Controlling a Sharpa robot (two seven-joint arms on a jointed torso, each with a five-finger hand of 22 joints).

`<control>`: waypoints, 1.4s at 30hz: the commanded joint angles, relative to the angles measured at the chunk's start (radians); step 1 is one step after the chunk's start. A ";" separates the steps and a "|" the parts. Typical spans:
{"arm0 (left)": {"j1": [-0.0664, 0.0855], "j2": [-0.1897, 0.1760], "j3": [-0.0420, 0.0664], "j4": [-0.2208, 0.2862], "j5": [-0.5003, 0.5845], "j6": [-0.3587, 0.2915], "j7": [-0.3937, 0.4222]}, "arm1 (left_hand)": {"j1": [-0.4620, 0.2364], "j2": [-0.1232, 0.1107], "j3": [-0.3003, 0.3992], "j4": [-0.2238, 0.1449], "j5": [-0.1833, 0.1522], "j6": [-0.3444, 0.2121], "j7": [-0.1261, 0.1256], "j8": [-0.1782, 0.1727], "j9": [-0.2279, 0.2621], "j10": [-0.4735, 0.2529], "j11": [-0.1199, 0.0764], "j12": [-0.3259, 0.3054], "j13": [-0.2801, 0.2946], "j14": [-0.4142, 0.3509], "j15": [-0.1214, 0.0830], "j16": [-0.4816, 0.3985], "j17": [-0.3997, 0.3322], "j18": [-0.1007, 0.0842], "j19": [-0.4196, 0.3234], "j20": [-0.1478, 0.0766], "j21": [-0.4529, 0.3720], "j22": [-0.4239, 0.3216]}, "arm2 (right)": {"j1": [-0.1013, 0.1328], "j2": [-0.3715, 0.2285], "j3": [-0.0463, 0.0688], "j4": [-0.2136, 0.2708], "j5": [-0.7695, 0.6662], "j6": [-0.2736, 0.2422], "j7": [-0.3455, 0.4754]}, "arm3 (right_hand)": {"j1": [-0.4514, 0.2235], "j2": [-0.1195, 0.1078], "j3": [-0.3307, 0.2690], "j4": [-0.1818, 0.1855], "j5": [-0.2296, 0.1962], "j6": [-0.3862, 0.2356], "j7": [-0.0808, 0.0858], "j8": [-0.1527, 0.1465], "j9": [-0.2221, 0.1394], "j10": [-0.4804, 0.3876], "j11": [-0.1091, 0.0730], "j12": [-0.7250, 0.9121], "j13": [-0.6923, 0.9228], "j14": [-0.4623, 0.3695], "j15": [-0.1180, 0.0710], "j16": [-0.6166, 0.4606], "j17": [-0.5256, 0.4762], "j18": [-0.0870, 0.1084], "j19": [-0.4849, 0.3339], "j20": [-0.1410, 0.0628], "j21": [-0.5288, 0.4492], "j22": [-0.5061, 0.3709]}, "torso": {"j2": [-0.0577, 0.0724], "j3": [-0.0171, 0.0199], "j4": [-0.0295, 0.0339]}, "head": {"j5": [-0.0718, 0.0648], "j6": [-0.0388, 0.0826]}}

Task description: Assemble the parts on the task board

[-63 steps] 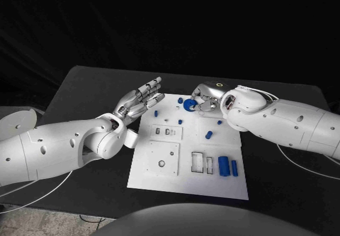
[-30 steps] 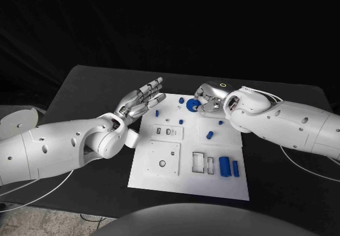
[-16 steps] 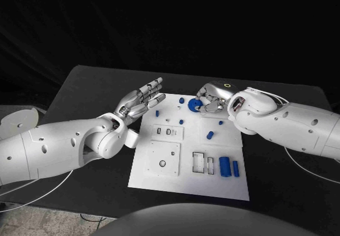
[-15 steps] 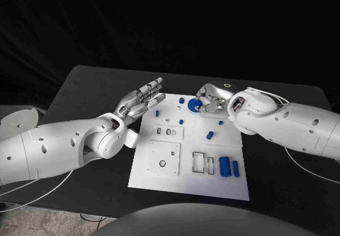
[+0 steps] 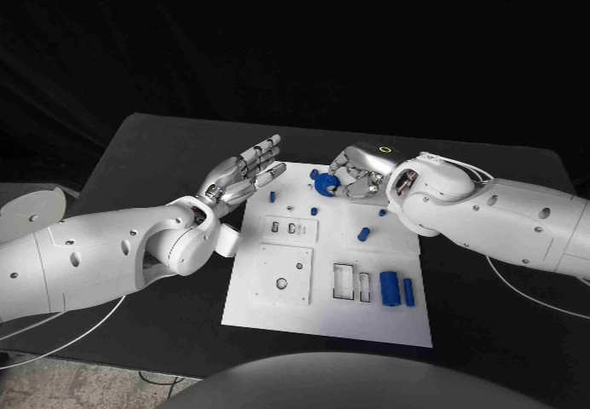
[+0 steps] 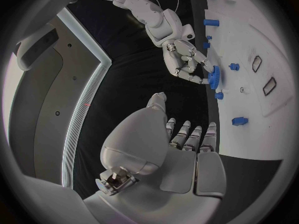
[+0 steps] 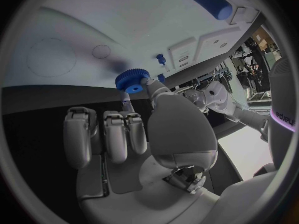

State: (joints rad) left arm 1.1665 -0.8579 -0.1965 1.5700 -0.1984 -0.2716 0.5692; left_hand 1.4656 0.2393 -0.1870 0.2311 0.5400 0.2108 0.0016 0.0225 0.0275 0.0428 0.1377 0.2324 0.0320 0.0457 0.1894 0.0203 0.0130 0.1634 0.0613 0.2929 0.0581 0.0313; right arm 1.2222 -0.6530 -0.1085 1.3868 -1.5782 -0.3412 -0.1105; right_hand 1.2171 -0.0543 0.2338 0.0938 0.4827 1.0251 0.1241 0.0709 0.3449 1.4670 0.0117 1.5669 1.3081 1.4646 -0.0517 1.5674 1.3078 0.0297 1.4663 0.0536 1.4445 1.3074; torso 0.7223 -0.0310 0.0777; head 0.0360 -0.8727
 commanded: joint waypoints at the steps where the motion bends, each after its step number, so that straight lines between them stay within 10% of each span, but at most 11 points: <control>1: 0.000 0.001 0.000 0.002 0.001 0.014 0.012 | 0.008 -0.002 -0.001 -0.005 0.006 -0.001 0.005 0.006 0.001 0.000 0.010 0.005 0.001 0.001 0.004 0.006 0.001 0.006 0.008 0.000 0.006 0.002 | 0.000 0.012 0.000 -0.006 0.000 0.037 -0.009 | -0.013 0.001 0.007 0.003 0.004 0.018 -0.029 -0.006 0.051 0.104 0.007 0.004 0.263 0.106 0.007 0.003 0.263 0.004 0.032 0.009 -0.006 0.217 | 0.000 -0.0005 0.0007 | -0.003 0.000; 30: 0.001 -0.007 0.000 0.008 0.002 0.001 0.023 | 0.008 -0.002 0.002 -0.009 0.007 0.003 0.005 0.007 0.002 0.002 0.013 0.009 0.002 -0.001 0.002 0.005 0.000 0.003 0.004 -0.001 0.003 0.000 | -0.004 0.112 0.000 -0.103 -0.005 0.067 -0.005 | -0.019 -0.007 0.029 0.001 -0.071 -0.091 -0.004 -0.010 0.012 0.104 0.021 0.004 0.263 0.106 0.022 0.003 0.263 0.012 0.014 0.027 -0.040 0.207 | 0.001 -0.0003 0.0007 | 0.002 0.000; 42: 0.001 -0.006 0.000 0.006 0.003 0.003 0.019 | 0.008 -0.002 0.002 -0.009 0.007 0.003 0.006 0.007 0.002 0.003 0.014 0.009 0.002 0.000 0.002 0.006 0.001 0.003 0.005 -0.001 0.003 0.000 | -0.006 0.113 0.000 -0.091 -0.001 0.046 0.008 | -0.021 -0.009 0.021 -0.004 -0.169 -0.240 -0.038 -0.011 -0.031 0.104 -0.009 0.004 0.263 0.106 -0.002 0.003 0.263 0.017 0.004 0.007 -0.061 0.202 | 0.001 0.0005 -0.0009 | 0.003 0.000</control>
State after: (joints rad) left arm 1.1666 -0.8660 -0.1969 1.5743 -0.1969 -0.2744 0.5761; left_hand 1.4656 0.2392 -0.1845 0.2286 0.5438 0.2108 0.0016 0.0226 0.0282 0.0427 0.1451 0.2365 0.0325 0.0456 0.1893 0.0203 0.0128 0.1634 0.0612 0.2929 0.0581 0.0313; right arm 1.2170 -0.5396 -0.1084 1.2955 -1.5760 -0.2963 -0.1147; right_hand 1.2014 -0.0564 0.2595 0.0899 0.3167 0.7908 0.0870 0.0643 0.3155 1.4672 0.0095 1.5669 1.3076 1.4664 -0.0471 1.5674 1.3073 0.0296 1.4667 0.0674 1.3874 1.3078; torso 0.7231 -0.0307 0.0772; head 0.0390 -0.8727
